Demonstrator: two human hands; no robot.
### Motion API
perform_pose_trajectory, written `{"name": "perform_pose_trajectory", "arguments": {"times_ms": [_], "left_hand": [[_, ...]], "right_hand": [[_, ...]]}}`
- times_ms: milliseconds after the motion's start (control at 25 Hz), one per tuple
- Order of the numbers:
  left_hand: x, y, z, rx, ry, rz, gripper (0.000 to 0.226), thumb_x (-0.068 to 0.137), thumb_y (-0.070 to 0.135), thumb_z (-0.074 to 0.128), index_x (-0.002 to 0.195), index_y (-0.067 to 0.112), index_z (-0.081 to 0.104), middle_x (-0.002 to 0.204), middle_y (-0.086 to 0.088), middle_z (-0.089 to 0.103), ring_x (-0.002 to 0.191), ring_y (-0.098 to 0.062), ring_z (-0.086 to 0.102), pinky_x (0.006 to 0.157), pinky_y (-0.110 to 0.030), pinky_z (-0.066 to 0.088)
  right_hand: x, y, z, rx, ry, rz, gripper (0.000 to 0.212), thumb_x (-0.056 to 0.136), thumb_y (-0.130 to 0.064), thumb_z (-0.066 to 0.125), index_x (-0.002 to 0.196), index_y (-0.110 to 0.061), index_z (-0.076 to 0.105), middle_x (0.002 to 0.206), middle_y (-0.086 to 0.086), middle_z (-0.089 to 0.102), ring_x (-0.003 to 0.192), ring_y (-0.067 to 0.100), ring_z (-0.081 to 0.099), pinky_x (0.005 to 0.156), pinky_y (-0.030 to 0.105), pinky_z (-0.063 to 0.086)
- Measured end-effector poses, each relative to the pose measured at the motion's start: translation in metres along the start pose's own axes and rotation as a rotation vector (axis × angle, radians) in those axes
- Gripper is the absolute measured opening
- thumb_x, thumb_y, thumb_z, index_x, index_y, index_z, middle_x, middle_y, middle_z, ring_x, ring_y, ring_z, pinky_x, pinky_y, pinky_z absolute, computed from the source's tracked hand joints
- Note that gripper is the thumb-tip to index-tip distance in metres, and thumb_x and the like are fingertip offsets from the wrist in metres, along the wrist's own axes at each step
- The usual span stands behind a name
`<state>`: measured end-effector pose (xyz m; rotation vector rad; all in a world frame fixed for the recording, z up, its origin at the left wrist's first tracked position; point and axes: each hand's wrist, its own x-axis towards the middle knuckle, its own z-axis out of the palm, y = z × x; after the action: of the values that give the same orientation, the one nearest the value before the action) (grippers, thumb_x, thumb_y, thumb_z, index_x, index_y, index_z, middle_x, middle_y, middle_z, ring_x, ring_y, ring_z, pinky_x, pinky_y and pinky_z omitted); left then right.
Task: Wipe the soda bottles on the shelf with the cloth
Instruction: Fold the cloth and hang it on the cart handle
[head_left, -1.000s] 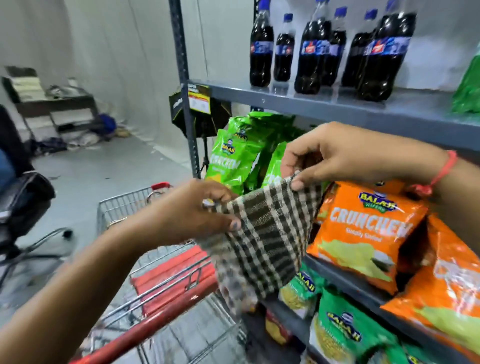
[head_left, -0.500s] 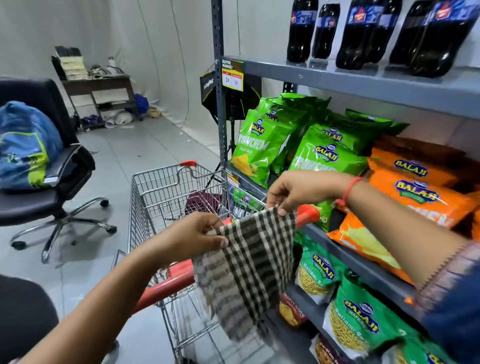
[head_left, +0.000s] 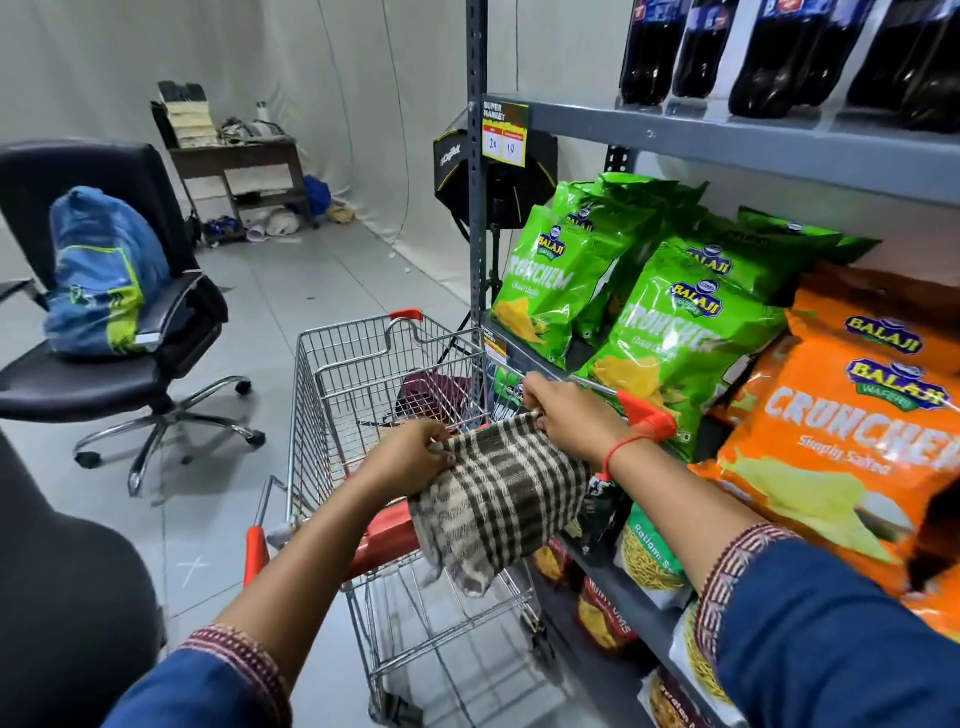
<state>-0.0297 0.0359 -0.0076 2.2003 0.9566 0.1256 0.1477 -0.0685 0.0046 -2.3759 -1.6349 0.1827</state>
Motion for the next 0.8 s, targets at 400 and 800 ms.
{"name": "perform_pose_trajectory", "arguments": {"times_ms": [400, 800], "left_hand": [[-0.035, 0.010, 0.005, 0.410, 0.112, 0.259, 0.047, 0.075, 0.062, 0.048, 0.098, 0.023, 0.061, 0.092, 0.007, 0.066, 0.075, -0.009, 0.057, 0.058, -0.021, 0.044], [-0.042, 0.004, 0.040, 0.532, -0.006, 0.062, 0.027, 0.073, 0.022, 0.061, 0.093, 0.013, 0.045, 0.089, -0.009, 0.068, 0.074, -0.028, 0.058, 0.051, -0.030, 0.033]], "right_hand": [[-0.030, 0.010, -0.018, -0.194, -0.234, -0.176, 0.049, 0.075, -0.061, 0.057, 0.110, -0.027, 0.059, 0.120, 0.000, 0.059, 0.116, 0.023, 0.045, 0.096, 0.048, 0.043], [-0.035, 0.014, 0.005, -0.369, -0.226, -0.197, 0.027, 0.078, -0.014, 0.061, 0.104, -0.020, 0.054, 0.109, 0.005, 0.065, 0.109, 0.027, 0.049, 0.101, 0.051, 0.032]]}}
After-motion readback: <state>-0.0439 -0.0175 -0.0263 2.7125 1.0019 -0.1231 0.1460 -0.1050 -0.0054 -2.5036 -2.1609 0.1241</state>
